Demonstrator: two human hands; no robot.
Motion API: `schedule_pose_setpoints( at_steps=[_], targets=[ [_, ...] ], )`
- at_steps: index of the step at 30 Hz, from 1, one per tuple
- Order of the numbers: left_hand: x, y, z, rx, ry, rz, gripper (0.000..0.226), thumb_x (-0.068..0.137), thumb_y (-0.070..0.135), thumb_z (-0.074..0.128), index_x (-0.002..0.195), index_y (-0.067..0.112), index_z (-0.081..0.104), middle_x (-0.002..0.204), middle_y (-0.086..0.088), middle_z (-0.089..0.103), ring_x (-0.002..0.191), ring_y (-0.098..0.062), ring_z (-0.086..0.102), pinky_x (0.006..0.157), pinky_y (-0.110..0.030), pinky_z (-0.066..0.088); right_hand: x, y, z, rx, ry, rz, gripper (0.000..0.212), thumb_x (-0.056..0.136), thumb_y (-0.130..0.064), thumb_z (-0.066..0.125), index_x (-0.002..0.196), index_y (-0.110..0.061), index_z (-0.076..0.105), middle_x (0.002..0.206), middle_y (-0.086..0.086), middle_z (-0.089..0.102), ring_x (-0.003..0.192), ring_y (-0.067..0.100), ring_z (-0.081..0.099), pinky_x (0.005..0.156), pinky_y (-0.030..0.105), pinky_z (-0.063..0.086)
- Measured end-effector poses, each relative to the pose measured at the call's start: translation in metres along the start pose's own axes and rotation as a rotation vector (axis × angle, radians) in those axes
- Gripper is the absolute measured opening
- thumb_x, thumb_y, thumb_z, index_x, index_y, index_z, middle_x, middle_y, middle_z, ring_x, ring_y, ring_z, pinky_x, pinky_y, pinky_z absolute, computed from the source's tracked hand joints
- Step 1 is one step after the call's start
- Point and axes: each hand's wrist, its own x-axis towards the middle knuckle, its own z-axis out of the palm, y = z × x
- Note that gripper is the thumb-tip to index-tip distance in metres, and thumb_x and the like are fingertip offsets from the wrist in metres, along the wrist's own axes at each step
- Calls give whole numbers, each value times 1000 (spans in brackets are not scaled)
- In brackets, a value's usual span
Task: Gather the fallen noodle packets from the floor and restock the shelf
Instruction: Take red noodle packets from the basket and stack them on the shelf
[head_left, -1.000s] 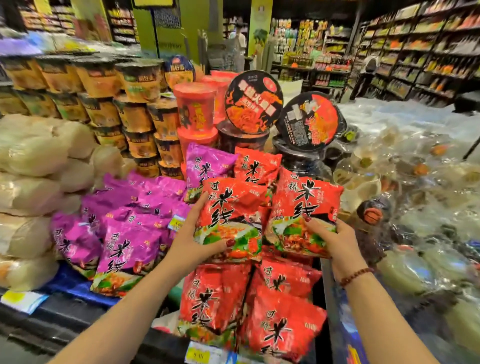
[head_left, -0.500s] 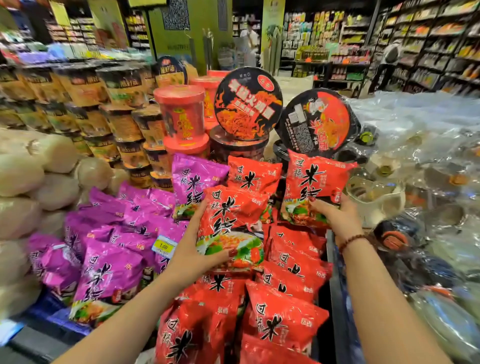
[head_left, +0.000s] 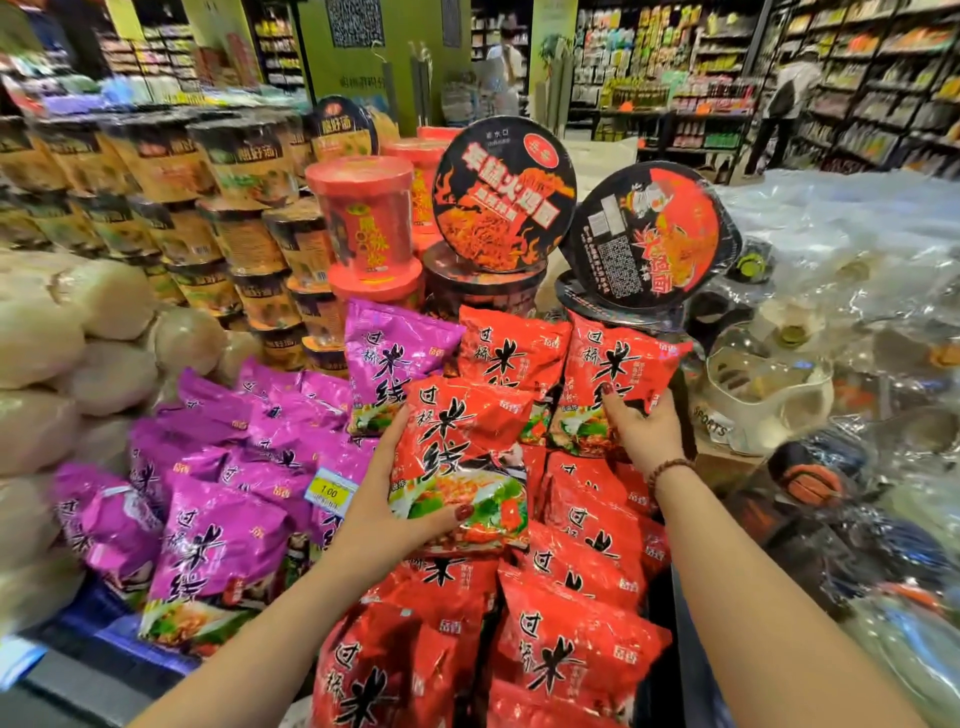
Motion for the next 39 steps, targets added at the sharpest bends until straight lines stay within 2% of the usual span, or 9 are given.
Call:
schedule_pose_setpoints(
  at_steps=[7,9,12,15,19,24,31,35,39],
  targets=[
    [1,0,5,-19,-4,22,104,74,18,83,141,61,16,143,45,13,120,37,13,100,-11,22,-12,-7,-5,-308,304,-193,79,72,-37,78,136,-9,40,133,10,46,126,26,42,106,40,36],
    [1,0,6,-28,-7,23,104,74,18,84,141,61,16,145,44,13,121,36,13,103,-13,22,-35,-19,-1,-278,311,-338,66,75,-34,78,130,-11,48,124,8,50,115,19,49,100,23,41],
    [3,3,10,-55,-9,27,105,73,22,86,142,60,17,145,45,13,127,31,14,107,-19,23,-78,-43,4,-50,-227,-182,52,74,-35,76,118,-12,60,98,0,64,87,11,60,73,12,47],
    [6,6,15,-97,-20,34,105,69,26,85,146,54,20,146,44,20,137,15,24,112,-20,29,-96,-44,12,-32,-603,70,77,71,-41,74,138,-16,45,121,-3,57,107,12,55,78,19,44],
    [4,10,19,-102,-53,45,102,76,9,81,148,48,22,139,51,27,132,18,31,102,-8,35,-97,-38,21,-121,-549,62,92,72,-35,80,147,-14,31,138,-2,43,120,10,43,91,20,41],
    [6,9,16,-70,-94,49,102,79,7,79,151,43,17,135,56,20,128,28,22,93,4,27,-99,-39,28,-106,-551,30,26,76,-22,80,89,-18,59,91,-8,64,82,7,63,65,12,52],
    [4,-5,1,-29,18,-10,88,70,18,83,140,43,36,138,15,47,123,10,46,99,-17,44,-82,-36,45,-71,-326,-51,63,79,-26,78,130,-7,45,114,-3,44,94,6,51,77,19,45],
    [-9,-24,-6,55,16,-94,59,58,43,79,113,39,57,117,7,65,109,-2,61,97,-24,47,-64,-38,59,-187,-197,-107,47,71,-38,80,100,-10,56,103,1,63,92,20,63,79,44,55],
    [-16,-29,-8,118,8,-107,42,57,47,72,97,44,61,108,17,66,105,1,61,97,-24,47,-57,-29,72,-394,-157,-98,52,76,-43,75,107,-9,51,106,5,59,99,24,60,72,33,45]
  ],
)
